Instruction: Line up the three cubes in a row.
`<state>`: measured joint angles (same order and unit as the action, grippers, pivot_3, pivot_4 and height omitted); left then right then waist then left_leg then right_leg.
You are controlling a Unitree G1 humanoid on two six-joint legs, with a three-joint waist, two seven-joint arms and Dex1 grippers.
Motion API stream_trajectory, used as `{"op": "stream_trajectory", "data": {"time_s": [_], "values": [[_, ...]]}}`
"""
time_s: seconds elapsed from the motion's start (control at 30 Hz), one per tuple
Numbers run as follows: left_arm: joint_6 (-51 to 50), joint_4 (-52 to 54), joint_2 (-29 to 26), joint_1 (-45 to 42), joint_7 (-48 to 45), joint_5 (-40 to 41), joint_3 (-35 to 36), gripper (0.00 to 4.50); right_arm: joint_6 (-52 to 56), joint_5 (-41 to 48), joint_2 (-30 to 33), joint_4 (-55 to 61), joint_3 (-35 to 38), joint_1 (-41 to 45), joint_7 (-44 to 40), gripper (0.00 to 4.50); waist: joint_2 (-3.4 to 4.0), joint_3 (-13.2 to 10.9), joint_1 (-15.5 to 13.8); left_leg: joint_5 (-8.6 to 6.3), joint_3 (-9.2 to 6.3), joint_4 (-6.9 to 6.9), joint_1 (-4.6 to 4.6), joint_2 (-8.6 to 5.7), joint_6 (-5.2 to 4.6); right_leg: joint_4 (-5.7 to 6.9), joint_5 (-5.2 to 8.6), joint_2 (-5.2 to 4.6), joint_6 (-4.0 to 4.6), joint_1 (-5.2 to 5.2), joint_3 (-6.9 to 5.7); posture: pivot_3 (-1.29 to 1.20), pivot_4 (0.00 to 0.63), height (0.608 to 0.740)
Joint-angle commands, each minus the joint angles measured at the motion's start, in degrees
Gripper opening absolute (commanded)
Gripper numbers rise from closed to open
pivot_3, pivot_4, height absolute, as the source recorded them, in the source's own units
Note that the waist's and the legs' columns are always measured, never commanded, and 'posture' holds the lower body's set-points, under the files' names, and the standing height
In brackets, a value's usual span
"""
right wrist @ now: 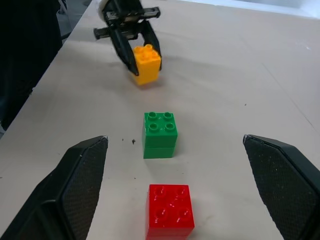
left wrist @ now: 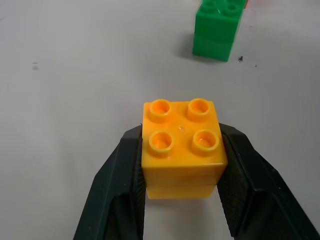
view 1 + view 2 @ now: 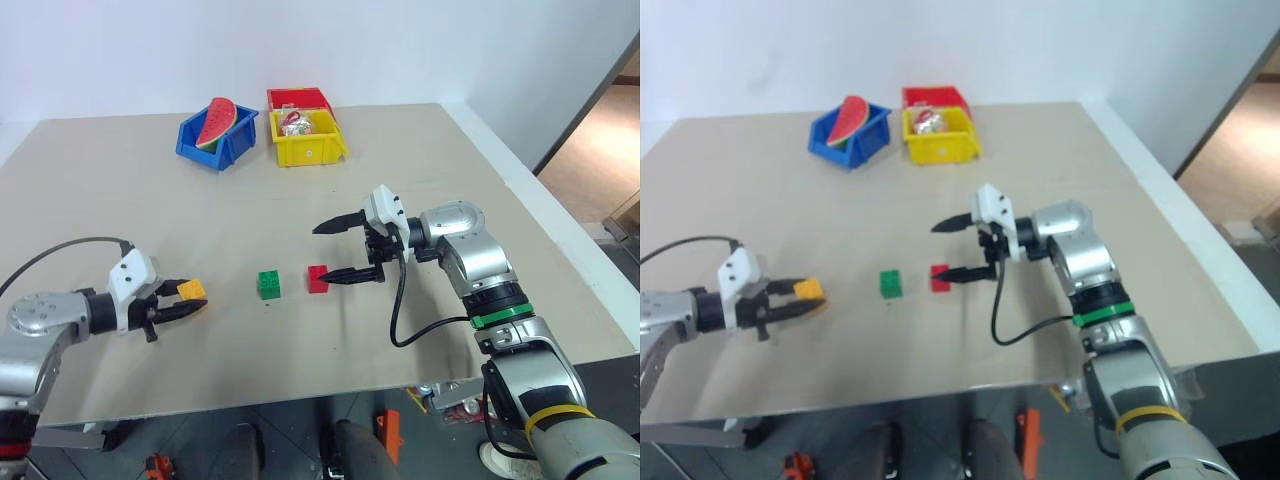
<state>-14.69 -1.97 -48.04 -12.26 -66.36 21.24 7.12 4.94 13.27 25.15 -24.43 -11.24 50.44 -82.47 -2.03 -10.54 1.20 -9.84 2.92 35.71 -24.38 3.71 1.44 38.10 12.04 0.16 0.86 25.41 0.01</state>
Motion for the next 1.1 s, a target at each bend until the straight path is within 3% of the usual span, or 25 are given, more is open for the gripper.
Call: {"op": "stream_trajectory", "data": {"time_s": [0.03, 0.2, 1.1], "values": [[3.1, -4.7, -0.5, -5.4, -5.0, -1.1, -2.9, 1.33, -0.1, 0.4, 0.7, 1.6, 0.8, 1.6, -0.1, 4.50, 0.00, 0.0, 0.0, -0.01, 0.00, 0.00, -0.01, 0.00, 0.02, -0.01, -0.06, 0.00, -0.15, 0.00, 0.00, 0.00, 0.150, 0.740], [4.7, -9.3, 2.0, -11.1, -7.9, -2.3, -6.8, 1.33, 0.7, 0.4, 1.7, 2.7, 1.0, 1.2, 0.2, 4.50, 0.00, 0.0, 0.1, -0.04, -0.01, -0.02, -0.05, 0.00, 0.06, 0.01, -0.01, 0.04, -0.20, 0.03, 0.00, 0.00, 0.150, 0.740], [15.6, -20.2, 4.3, -16.5, -14.1, -8.4, -12.0, 1.33, 2.3, 0.8, 3.4, 3.1, 1.2, 0.1, 0.1, 4.50, 0.00, 0.0, 0.0, -0.05, -0.02, 0.13, 0.02, 0.13, 0.04, 0.10, -0.07, 0.23, -0.13, -0.03, 0.04, 0.00, 0.150, 0.740]]}}
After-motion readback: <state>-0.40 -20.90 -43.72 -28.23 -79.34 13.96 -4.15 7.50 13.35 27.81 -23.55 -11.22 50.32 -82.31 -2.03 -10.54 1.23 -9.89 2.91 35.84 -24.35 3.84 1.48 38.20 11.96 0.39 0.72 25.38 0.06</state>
